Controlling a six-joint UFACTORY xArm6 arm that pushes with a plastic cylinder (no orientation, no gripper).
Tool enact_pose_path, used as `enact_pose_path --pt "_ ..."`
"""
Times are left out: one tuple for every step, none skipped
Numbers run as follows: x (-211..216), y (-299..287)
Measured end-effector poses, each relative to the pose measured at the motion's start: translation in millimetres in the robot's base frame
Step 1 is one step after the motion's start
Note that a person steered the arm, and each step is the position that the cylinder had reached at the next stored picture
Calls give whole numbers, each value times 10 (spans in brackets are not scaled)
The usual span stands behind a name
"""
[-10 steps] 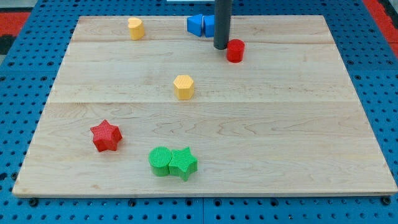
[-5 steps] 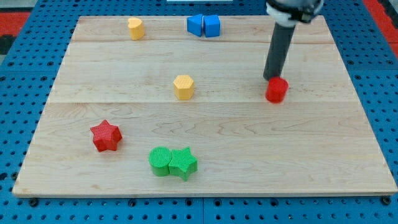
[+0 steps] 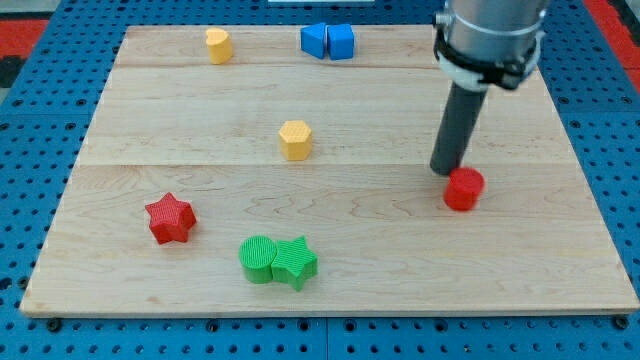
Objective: Move the red circle towards the bottom right of the board
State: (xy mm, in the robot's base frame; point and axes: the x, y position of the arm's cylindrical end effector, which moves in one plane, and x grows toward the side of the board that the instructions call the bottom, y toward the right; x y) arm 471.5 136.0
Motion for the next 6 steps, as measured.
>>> enact_pose_path --pt "365 110" --pt "360 116" --pt "458 440" --pt "680 585" --pt "261 222" --pt "-39 -512"
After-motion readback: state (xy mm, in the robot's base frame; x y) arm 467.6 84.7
